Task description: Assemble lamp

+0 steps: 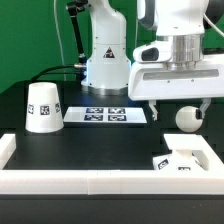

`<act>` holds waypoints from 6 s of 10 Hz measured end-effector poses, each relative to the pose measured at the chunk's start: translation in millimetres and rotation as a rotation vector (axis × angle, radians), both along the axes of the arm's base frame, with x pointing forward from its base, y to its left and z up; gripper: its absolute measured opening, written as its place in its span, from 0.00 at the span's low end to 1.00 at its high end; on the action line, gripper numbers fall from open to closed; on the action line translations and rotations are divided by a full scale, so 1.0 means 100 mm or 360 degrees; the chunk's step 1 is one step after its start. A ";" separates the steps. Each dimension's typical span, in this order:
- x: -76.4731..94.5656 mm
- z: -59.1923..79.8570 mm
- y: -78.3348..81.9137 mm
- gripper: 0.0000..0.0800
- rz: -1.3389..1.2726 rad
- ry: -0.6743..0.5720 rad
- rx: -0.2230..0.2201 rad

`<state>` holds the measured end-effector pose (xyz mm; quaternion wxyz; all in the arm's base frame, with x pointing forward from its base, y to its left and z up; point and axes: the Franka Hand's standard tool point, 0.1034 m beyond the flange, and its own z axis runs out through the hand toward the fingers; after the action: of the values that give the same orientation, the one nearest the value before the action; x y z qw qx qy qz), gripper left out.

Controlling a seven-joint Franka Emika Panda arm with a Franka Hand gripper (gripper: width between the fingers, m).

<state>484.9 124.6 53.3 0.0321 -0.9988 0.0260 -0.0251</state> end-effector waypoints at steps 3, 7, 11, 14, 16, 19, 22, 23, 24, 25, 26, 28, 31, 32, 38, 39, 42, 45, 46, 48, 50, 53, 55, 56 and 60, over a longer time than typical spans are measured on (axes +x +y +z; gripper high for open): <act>-0.04 0.07 0.00 0.87 -0.0078 0.0004 0.0005; -0.40 0.03 0.13 0.87 -0.0270 0.0072 0.0008; -0.40 0.03 0.15 0.87 -0.0477 0.0091 0.0036; -0.49 -0.01 0.22 0.87 -0.0679 0.0108 0.0075; -0.54 -0.03 0.21 0.87 -0.0705 0.0095 0.0084; -0.54 -0.04 0.23 0.87 -0.0707 0.0094 0.0085; -0.63 -0.05 0.48 0.87 -0.0619 0.0096 0.0087; -0.64 -0.06 0.50 0.87 -0.0600 0.0094 0.0086; -0.64 -0.06 0.47 0.87 -0.0587 0.0106 0.0082; -0.64 -0.06 0.48 0.87 -0.0583 0.0106 0.0082; -0.65 -0.07 0.48 0.87 -0.0571 0.0114 0.0079; -0.65 -0.06 0.36 0.87 -0.0523 0.0291 0.0071; -0.64 -0.09 0.24 0.87 -0.0471 0.0515 0.0080; -0.66 -0.07 0.22 0.87 -0.0459 0.0650 0.0084; -0.47 0.03 0.23 0.87 -0.0395 0.1161 0.0247; -0.45 0.02 0.23 0.87 -0.0398 0.1158 0.0249; -0.46 0.00 0.29 0.87 -0.0383 0.1139 0.0246; -0.50 -0.08 0.30 0.87 -0.0384 0.1119 0.0241; -0.54 -0.11 0.29 0.87 -0.0390 0.1121 0.0234; -0.60 -0.16 0.33 0.87 -0.0392 0.1135 0.0221; -0.63 -0.22 0.37 0.87 -0.0391 0.1140 0.0210; -0.69 -0.30 0.41 0.87 -0.0382 0.1139 0.0198; -0.76 -0.37 0.46 0.87 -0.0381 0.1149 0.0188; -0.78 -0.40 0.47 0.87 -0.0379 0.1156 0.0183; -0.84 -0.42 0.47 0.72 -0.0379 0.1174 0.0176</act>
Offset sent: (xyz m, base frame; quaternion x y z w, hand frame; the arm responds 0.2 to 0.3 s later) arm -0.0502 -0.0022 0.0133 -0.0304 -0.0252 0.1893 0.9811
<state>401.1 172.0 11.0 0.0712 -0.9275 0.1527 0.3336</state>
